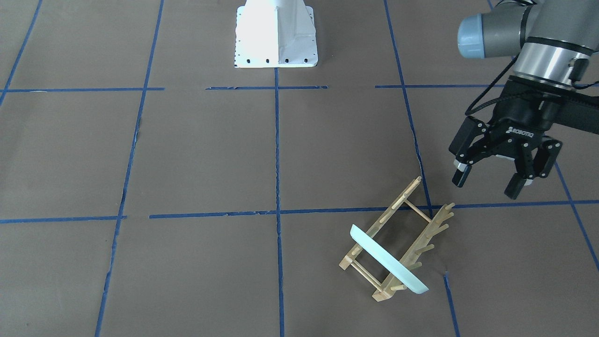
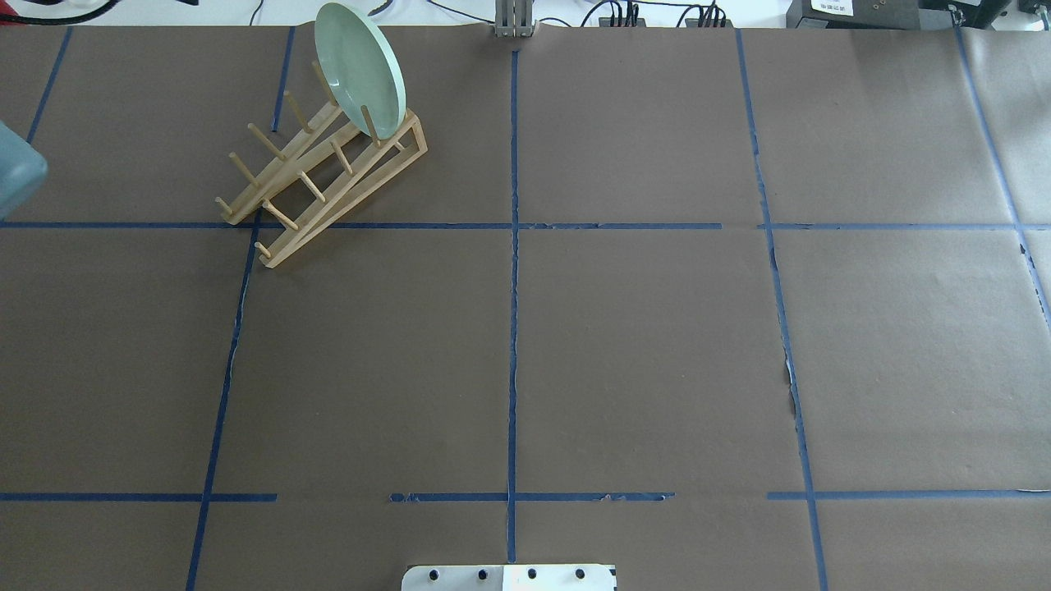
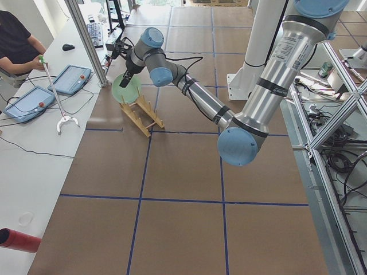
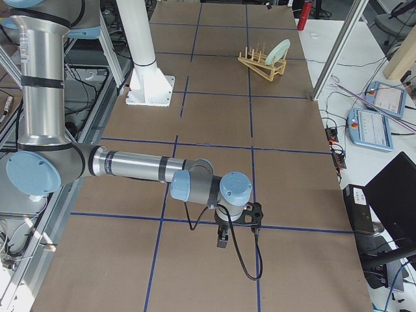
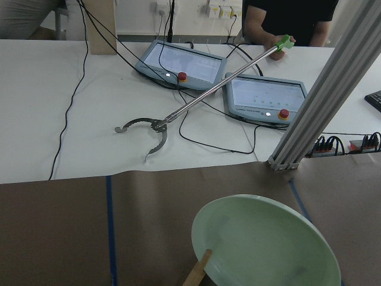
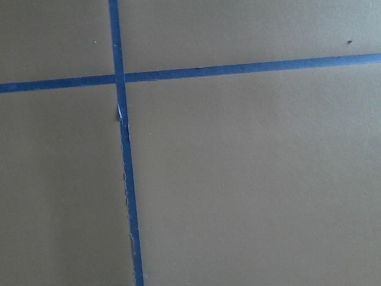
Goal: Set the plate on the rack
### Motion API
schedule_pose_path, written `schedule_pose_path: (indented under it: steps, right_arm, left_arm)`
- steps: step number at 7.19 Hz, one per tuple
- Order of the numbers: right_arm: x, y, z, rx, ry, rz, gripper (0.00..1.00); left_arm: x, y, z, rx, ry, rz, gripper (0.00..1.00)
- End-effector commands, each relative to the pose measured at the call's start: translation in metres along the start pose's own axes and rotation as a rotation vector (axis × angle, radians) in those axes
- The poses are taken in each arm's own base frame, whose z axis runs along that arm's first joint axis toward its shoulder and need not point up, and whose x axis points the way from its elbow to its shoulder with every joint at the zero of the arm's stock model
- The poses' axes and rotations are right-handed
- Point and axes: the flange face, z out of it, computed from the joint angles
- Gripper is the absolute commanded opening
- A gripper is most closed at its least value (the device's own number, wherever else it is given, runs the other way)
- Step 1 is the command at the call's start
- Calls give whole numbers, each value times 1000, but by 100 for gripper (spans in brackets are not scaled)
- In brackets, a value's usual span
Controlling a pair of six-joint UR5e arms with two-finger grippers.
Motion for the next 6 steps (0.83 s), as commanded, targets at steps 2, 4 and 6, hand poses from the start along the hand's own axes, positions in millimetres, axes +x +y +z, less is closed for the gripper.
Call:
schedule_pose_path:
  steps: [2,4,6]
  right_arm:
    - [0,0,0,0,0,0,100]
    - [0,0,0,0,0,0,100]
    - [0,0,0,0,0,0,100]
  left_arm:
    - [-167,49,-42,-260,-5,95,100]
    - [-277,119,-16,-402,-37,114,100]
    - [-364,199,-1,-528,-105,-4,100]
